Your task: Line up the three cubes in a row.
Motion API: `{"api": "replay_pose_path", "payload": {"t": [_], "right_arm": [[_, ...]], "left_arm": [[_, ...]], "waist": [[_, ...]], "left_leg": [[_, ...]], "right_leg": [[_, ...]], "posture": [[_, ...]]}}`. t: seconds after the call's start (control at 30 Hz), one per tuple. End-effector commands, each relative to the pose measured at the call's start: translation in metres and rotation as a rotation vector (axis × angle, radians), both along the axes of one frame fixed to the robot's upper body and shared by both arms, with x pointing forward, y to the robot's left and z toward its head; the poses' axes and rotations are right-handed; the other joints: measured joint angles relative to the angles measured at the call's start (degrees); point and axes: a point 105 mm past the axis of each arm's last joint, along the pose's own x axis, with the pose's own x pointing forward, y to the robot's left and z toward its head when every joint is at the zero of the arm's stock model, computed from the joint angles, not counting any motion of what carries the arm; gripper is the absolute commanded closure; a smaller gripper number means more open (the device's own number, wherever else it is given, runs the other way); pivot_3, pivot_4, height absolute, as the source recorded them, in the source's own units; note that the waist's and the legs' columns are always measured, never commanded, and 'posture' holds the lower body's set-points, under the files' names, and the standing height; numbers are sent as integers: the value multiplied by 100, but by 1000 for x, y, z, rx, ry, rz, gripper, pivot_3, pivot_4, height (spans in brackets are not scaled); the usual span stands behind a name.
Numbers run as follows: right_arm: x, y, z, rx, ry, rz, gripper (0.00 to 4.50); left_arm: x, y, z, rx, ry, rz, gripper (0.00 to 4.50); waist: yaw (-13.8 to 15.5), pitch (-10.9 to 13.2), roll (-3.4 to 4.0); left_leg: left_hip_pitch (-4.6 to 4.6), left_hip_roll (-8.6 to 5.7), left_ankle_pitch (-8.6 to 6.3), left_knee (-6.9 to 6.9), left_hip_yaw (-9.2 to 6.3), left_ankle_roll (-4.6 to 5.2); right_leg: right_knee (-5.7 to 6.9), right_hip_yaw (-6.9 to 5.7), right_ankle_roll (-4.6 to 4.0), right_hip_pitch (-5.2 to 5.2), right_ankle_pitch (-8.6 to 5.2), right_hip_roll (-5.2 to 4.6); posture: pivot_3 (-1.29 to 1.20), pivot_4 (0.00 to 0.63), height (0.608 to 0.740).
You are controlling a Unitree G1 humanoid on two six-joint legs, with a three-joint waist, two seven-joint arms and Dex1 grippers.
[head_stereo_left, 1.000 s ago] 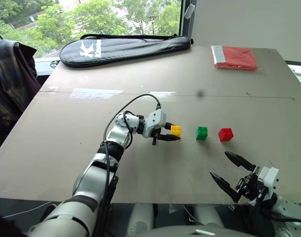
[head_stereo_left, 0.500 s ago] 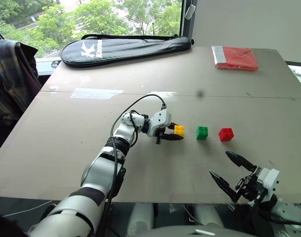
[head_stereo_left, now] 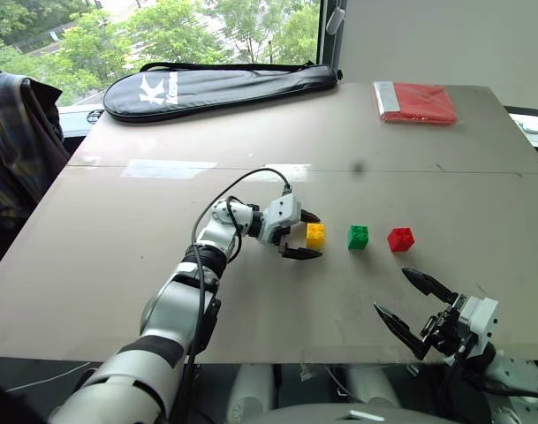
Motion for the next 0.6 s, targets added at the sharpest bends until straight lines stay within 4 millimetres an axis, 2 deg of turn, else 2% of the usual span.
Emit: {"api": "replay_pose_path", "payload": {"t": [0.03, 0.17, 0.37, 0.5, 0.6], "right_arm": [[0, -1, 9, -2, -32, 12, 0], [1, -6, 8, -22, -22, 9, 0], [2, -30, 2, -81, 42, 10, 0], [2, -39, 0, -104, 66, 30, 0], [2, -41, -2, -111, 87, 58, 0]], "left_arm": [[-15, 17, 30, -136, -11, -36, 17], [-43, 40, 37, -186, 19, 47, 17], [-75, 74, 23, -189, 59, 418, 17], [-108, 83, -1, -117, 93, 556, 17], [-124, 82, -11, -116, 120, 626, 17]], "waist": [[-12, 1, 1], [-42, 6, 9], [-33, 12, 17], [-14, 15, 21], [49, 14, 33]], "left_leg": [[-4, 1, 0, -2, -2, 0], [-7, 13, 0, -7, -28, -1], [6, 11, -3, -7, -15, 3], [12, 12, -2, -5, -20, 3], [20, 12, -2, -6, -19, 3]], "right_leg": [[0, -2, -1, -3, 0, 0], [-1, 6, 0, -7, -1, -7], [-4, 17, 2, 0, -1, -29], [-2, 9, 23, 1, -13, -34], [-1, 8, 25, 6, -15, -37]], "posture": [[0, 150, 708], [0, 150, 708], [0, 150, 708], [0, 150, 708], [0, 150, 708]]}}
